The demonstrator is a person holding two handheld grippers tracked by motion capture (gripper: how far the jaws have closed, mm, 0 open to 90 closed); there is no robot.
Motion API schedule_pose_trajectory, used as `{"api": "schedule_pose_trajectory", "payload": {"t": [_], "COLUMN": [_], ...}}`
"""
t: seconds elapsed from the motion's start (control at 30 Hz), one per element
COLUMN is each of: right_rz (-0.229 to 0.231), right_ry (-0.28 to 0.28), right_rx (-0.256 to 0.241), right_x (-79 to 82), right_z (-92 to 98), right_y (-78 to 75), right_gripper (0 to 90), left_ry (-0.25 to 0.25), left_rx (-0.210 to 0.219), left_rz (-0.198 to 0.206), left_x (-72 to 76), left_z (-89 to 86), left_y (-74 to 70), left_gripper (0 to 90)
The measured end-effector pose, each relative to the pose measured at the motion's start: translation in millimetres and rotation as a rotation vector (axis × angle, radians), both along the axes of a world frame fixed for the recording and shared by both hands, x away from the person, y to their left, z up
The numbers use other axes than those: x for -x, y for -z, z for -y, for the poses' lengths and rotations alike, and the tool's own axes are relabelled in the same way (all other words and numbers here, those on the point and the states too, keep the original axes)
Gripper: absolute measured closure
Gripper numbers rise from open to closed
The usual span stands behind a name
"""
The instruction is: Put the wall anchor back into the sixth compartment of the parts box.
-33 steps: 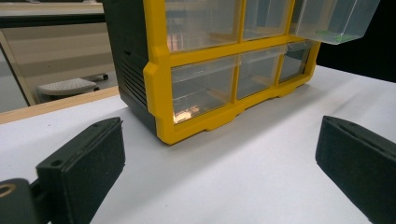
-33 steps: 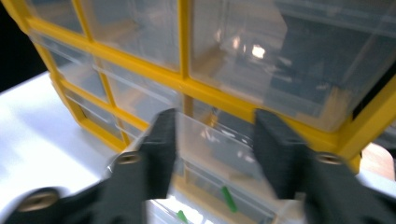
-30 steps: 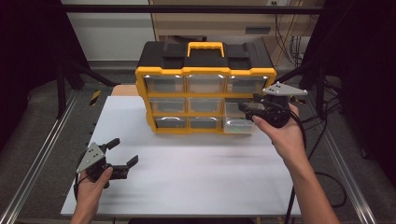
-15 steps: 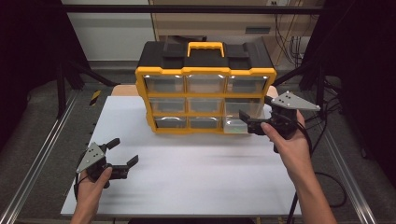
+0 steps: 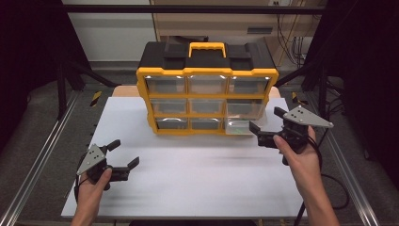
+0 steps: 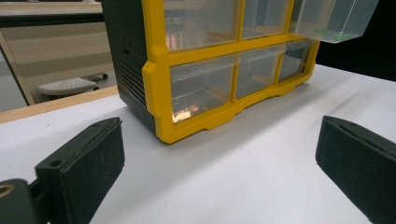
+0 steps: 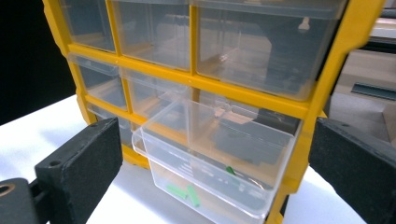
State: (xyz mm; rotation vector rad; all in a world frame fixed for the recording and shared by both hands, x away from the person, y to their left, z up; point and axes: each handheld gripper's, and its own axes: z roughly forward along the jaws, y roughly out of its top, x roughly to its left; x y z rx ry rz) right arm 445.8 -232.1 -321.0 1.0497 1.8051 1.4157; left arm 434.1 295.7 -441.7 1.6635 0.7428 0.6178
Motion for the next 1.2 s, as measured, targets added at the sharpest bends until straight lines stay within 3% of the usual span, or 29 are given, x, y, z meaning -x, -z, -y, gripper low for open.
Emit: {"api": "schedule_pose_trajectory", "payload": {"t": [0.77, 1.2], "right_rz": [-0.061, -0.091], "right_ry": [-0.007, -0.025], "right_rx": [0.001, -0.011], "right_x": [15.3, 20.1], "right_z": [11.1, 6.7], "right_y": [41.8, 65.2], "right_gripper": [3.5, 4.1], "left_ry": [0.006, 0.007], "left_rx": [-0.012, -0.027], "left_rz": [0.002, -0.001], "left_x": [0.5, -0.4], "left_z": [1.1, 2.4], "left_y": [0.3, 1.9], "left_gripper": [1.5, 1.5]}}
